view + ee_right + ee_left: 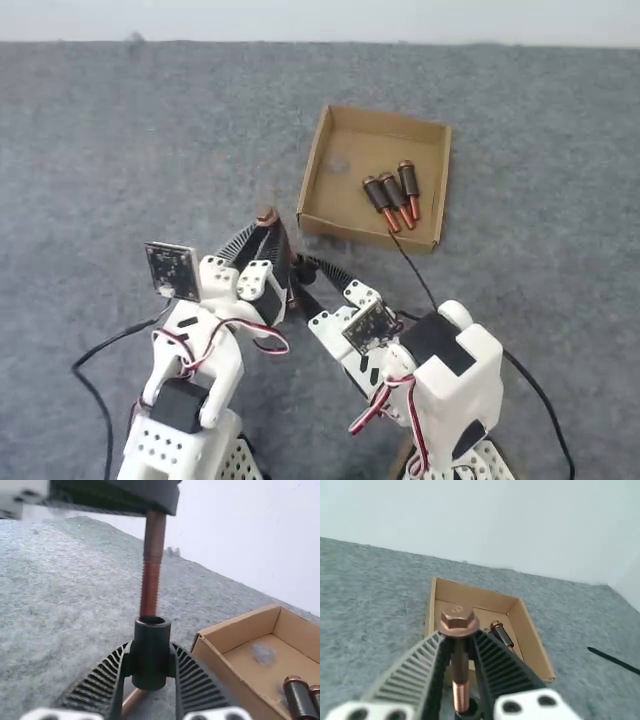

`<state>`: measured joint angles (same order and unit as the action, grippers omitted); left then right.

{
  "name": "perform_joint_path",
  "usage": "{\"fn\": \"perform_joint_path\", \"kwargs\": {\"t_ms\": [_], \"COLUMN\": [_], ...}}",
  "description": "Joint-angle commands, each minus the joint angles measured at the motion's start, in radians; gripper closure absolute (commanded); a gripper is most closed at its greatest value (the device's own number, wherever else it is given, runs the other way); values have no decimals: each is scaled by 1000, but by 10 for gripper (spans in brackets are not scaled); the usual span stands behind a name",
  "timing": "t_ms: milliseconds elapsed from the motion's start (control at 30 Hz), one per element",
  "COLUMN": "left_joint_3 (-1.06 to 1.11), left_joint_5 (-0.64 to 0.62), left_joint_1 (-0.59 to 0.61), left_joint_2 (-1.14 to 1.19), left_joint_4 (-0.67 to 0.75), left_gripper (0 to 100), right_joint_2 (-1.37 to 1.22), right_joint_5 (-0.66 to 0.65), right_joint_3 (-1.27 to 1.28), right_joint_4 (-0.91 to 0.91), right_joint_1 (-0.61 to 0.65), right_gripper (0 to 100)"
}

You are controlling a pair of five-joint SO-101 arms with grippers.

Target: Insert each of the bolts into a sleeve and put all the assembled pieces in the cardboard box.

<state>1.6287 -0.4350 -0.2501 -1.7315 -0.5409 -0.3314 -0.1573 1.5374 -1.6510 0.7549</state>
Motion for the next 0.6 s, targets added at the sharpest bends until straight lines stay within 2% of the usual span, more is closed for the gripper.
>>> {"fn": "perform_joint_path", "kwargs": {"t_ms": [0,133,333,567], "left_joint_3": [-12,-10,-15,-10], "left_joint_5": [9,9,9,9], "left_joint_1": [11,9,-54,-57], "left_joint_2": [-21,-21,-21,-21], "left_joint_4": [32,31,-15,-17], "left_gripper": [990,990,990,990], "right_joint_2": [10,12,12,15], "right_joint_5": [-14,-14,-14,-14], "right_joint_3": [0,0,0,0], "right_joint_4": [-36,-36,-36,-36], "right_joint_1": [-13,-13,-13,-13], "right_gripper": [993,993,993,993]}}
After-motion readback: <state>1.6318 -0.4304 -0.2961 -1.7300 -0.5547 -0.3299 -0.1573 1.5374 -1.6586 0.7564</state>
